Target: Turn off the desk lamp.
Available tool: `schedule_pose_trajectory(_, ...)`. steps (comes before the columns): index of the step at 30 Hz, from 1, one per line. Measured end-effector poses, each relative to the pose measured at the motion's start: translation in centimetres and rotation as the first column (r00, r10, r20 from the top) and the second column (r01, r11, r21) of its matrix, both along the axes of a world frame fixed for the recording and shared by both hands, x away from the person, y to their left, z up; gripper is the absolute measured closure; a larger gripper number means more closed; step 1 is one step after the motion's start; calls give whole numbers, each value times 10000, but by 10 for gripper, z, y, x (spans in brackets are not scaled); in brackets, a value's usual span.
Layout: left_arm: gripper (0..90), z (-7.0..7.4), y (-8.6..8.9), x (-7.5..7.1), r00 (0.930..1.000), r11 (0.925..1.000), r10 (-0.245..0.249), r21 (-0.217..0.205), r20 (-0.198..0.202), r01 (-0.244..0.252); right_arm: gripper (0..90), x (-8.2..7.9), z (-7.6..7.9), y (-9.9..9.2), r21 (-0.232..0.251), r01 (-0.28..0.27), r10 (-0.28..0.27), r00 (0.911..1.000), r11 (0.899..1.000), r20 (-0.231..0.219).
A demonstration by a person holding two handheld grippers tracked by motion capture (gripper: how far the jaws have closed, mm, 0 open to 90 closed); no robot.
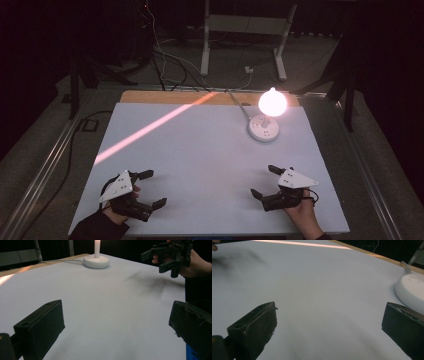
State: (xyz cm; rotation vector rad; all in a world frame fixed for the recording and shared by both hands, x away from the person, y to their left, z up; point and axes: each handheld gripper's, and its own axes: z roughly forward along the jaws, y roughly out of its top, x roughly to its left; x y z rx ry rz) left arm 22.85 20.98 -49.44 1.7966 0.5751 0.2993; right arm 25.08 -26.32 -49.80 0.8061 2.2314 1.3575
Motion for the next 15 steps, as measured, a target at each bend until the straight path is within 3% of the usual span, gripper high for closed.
schedule_pose_trajectory(10, 6, 1, 0, 0, 10000, 10000, -23, -42, 0, 23, 0, -1, 0, 0, -221, -108, 106, 9999, 9997, -85)
schedule_pose_trajectory(12, 6, 1, 0, -1, 10000, 10000, -39, -2, 7, 39, 0, -1, 0, 1, -117, -152, 148, 9993, 9998, -331)
schedule_pose_trajectory(15, 6, 1, 0, 0, 10000, 10000, -64, -42, 15, 64, 0, -2, 1, 2, -202, -190, 183, 9992, 9996, -346)
